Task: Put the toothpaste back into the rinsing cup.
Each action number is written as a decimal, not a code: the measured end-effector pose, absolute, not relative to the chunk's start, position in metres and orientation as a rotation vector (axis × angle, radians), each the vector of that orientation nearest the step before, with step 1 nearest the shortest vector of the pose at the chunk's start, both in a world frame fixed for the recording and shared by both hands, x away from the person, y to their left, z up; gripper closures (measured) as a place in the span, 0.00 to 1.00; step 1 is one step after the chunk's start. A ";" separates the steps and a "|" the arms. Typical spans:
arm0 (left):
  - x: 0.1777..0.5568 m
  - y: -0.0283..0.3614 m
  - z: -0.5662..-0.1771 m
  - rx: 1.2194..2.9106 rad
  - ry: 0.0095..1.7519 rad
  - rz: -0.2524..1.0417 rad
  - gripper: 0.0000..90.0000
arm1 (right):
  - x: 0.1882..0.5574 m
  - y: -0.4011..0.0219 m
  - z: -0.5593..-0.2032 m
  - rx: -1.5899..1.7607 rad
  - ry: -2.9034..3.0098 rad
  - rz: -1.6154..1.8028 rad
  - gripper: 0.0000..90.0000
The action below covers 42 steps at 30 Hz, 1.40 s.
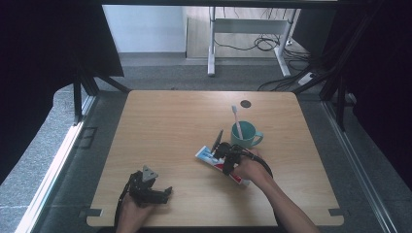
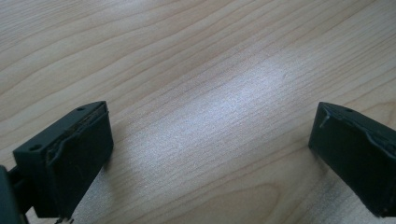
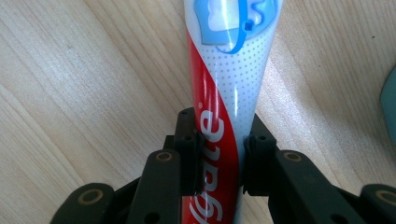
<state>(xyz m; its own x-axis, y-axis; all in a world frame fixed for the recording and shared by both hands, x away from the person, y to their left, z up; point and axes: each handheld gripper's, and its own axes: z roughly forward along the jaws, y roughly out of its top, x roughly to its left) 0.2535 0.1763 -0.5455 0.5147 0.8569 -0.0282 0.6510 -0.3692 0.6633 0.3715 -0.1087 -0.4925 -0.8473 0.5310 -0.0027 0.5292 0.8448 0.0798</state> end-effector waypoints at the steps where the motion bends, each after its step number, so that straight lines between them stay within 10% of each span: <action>1: 0.253 0.176 -0.545 2.137 1.224 0.430 0.00 | 0.371 -0.109 -0.493 0.870 2.991 0.132 0.79; 42: 0.253 0.176 -0.546 2.135 1.227 0.429 0.00 | 0.346 -0.172 -0.463 0.946 2.714 0.845 0.80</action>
